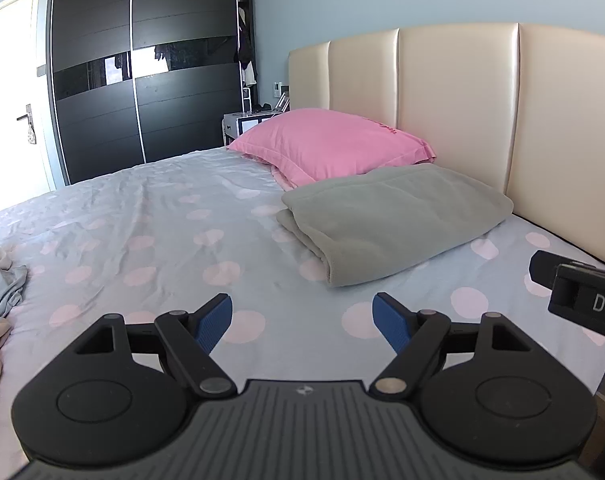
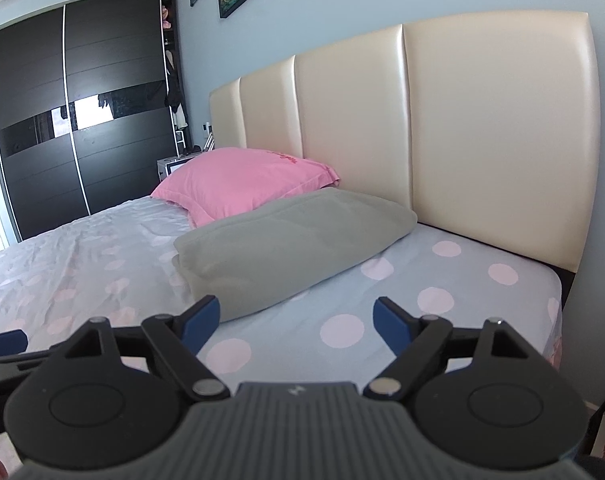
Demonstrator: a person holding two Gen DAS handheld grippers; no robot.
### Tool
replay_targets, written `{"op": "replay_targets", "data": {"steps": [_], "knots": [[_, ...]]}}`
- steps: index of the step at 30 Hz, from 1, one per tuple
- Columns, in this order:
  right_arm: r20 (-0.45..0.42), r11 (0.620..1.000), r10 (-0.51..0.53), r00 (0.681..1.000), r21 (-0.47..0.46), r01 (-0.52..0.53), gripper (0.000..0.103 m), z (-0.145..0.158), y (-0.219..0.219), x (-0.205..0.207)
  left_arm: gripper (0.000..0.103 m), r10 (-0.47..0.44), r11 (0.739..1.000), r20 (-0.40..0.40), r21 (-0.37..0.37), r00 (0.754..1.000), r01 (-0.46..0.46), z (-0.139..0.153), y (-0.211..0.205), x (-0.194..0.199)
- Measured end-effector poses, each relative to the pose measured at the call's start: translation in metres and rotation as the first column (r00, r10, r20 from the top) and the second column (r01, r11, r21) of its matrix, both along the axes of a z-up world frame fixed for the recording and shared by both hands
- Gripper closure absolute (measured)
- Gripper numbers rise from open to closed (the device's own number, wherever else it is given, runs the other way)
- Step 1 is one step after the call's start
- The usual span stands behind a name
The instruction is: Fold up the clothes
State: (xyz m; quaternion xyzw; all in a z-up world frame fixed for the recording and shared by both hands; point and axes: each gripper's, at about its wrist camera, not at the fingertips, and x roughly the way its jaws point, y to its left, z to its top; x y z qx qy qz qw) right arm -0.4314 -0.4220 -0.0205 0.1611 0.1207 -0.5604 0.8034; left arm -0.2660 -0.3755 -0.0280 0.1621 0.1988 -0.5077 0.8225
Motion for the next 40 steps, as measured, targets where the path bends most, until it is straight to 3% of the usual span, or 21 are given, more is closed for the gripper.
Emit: {"op": "replay_targets", "data": {"steps": [40], "knots": [[-0.043, 0.998, 0.036, 0.998, 0.046, -0.034, 0.017, -0.006, -0.005, 0.011, 0.026, -0.003, 1.000, -0.047, 0.028, 0.999, 0.005, -0.006, 0.004, 0.010]]}}
